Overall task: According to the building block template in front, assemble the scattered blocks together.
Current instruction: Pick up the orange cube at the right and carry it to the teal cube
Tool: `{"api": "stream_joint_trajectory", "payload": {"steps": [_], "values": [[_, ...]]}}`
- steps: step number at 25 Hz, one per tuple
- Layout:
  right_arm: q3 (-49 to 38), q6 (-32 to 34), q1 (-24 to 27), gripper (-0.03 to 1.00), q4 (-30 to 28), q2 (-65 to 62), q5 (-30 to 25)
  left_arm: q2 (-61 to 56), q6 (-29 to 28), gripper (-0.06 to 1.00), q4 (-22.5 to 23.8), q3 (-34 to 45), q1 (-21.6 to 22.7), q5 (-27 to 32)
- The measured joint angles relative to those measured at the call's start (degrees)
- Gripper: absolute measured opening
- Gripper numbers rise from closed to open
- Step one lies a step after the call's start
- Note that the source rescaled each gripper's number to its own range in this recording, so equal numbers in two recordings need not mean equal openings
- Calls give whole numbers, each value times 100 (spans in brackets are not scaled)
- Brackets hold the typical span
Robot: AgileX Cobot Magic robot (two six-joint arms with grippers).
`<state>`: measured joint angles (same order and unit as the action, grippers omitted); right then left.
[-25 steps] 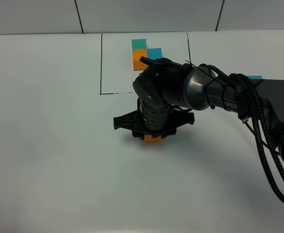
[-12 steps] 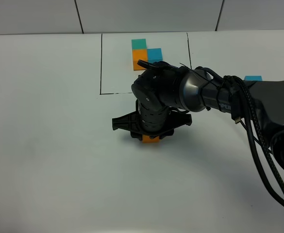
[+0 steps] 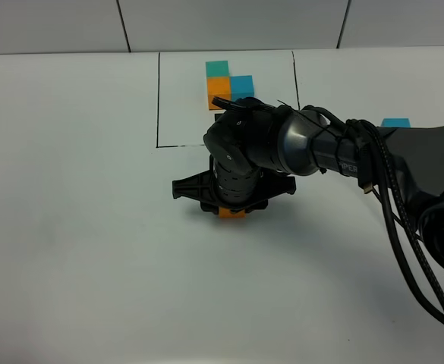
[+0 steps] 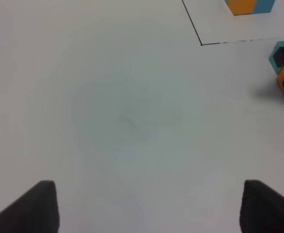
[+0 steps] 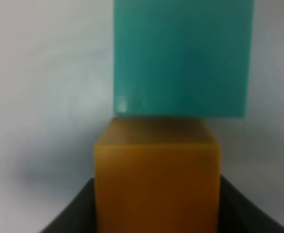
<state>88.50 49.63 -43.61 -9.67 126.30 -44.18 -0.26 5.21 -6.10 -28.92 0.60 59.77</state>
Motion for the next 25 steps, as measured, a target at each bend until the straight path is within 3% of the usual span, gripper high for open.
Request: {"api": "stream_joint_trajectory", "payload": {"steps": [25], "values": [[6, 140, -13, 2, -162, 6, -48, 0, 0, 69, 0, 0, 0, 0]]}}
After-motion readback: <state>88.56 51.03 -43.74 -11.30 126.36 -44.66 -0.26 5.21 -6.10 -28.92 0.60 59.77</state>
